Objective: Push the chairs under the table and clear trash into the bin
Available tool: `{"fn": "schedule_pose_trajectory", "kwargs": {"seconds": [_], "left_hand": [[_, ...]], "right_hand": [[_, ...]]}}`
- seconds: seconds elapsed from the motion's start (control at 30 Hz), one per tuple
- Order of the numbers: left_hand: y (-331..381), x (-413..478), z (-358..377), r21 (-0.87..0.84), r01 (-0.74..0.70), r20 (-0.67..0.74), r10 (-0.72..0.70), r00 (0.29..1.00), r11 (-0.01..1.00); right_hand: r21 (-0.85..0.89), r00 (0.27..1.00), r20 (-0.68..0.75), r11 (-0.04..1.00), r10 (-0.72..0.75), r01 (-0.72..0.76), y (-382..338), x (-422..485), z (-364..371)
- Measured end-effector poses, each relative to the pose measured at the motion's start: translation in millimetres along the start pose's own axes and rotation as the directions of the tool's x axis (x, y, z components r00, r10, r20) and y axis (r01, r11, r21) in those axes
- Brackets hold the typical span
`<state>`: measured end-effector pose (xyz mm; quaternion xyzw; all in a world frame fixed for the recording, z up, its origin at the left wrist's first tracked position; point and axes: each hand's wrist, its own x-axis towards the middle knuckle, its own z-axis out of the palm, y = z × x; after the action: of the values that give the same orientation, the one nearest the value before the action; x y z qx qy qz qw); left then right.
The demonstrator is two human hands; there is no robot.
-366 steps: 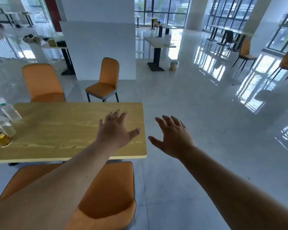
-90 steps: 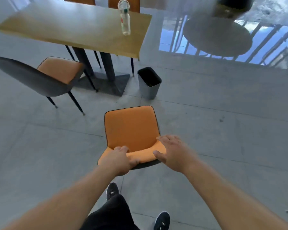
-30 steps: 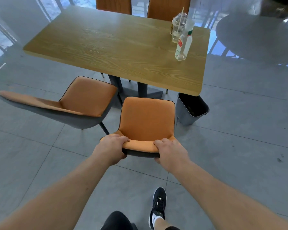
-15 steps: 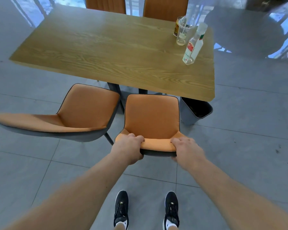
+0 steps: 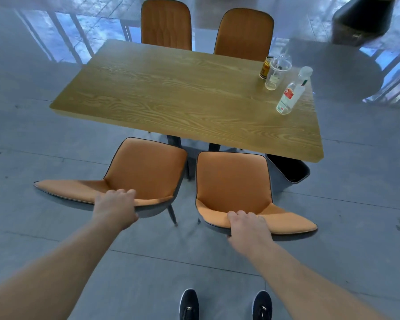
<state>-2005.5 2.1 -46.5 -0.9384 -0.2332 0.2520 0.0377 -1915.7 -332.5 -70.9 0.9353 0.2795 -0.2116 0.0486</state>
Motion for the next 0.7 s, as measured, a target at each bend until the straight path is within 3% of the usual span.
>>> {"fn": "schedule_pose_trajectory", "kwargs": {"seconds": [0.13,0.4,0.53,0.7], "left_hand": [[-41.5,10.4,23.0,0.015,-0.05,-0.068,0.051,0.996,0.999],[-48.9,19.4,37.1,-0.01,-0.152,-0.222,0.146,0.964,0.988],[-38.2,15.8,38.2,-0.058,-0.293,-0.335,0.258,0.906,0.954],[-14.1,11.0,48.9,0.001,-0.485,-0.418,0.441,0.794,0.875]], "right_hand": [[-0.015,0.999,-0.045,1.0,0.023,-0.023,-6.8,5.6,4.3],[0.0,0.998,-0.06,1.0,0.024,-0.024,-8.3,3.9,5.4],[0.053,0.989,-0.07,0.989,-0.132,0.136,-23.4,9.9,3.0],[0.087,0.96,-0.096,0.959,-0.262,0.27,-62.7,12.9,6.5]]}}
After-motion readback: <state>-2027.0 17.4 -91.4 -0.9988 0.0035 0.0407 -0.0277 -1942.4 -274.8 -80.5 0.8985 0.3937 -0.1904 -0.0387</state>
